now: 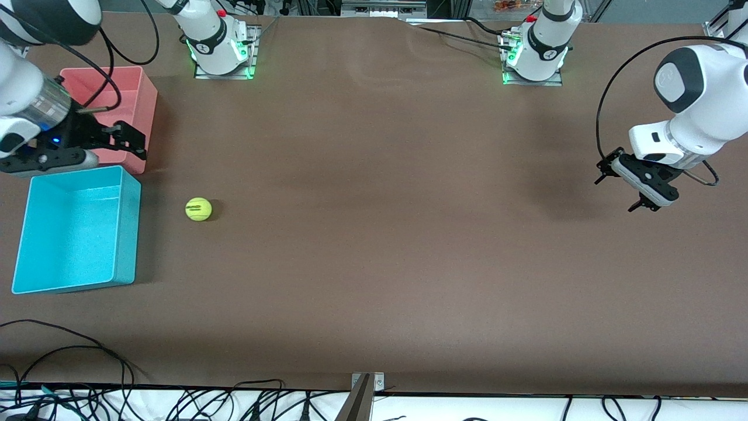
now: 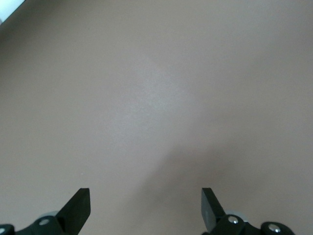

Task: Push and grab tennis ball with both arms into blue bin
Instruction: 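Reach the right gripper to the ball while the left gripper withdraws, then lower the right gripper over the tennis ball and close on it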

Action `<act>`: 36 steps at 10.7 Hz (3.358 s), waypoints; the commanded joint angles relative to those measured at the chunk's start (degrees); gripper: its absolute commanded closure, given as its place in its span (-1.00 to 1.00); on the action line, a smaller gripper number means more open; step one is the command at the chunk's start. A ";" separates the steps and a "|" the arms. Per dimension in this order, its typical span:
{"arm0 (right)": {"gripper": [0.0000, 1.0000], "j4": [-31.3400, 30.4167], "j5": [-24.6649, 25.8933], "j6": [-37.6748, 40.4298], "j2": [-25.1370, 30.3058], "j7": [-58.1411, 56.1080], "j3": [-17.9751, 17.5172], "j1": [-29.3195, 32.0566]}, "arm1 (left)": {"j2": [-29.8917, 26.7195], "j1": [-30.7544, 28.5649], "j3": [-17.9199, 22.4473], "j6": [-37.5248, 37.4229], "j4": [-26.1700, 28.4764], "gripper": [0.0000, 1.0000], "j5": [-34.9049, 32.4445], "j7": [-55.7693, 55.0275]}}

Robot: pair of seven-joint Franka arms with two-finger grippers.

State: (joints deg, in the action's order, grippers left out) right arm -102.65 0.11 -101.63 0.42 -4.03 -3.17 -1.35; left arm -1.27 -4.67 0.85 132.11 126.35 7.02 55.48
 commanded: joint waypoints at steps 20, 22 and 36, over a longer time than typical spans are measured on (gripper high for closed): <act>-1.00 -18.46 0.15 -44.25 -20.80 -60.96 10.20 0.82 | -1.11 3.26 0.20 -43.24 -32.91 -1.00 -10.18 -29.37; -1.00 -17.59 0.24 -45.49 -23.25 -67.57 10.29 0.91 | -1.02 3.70 0.12 -44.73 -34.50 -1.00 -10.36 -30.17; -1.00 -16.26 0.24 -45.67 -28.28 -81.83 13.63 1.00 | 1.88 5.37 -3.84 -54.67 -43.73 -1.00 -9.22 -57.57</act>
State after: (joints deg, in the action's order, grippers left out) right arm -119.01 1.42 -146.95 -27.76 -82.09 9.92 -0.28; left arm -1.68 0.28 -2.99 79.20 85.57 -3.59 2.93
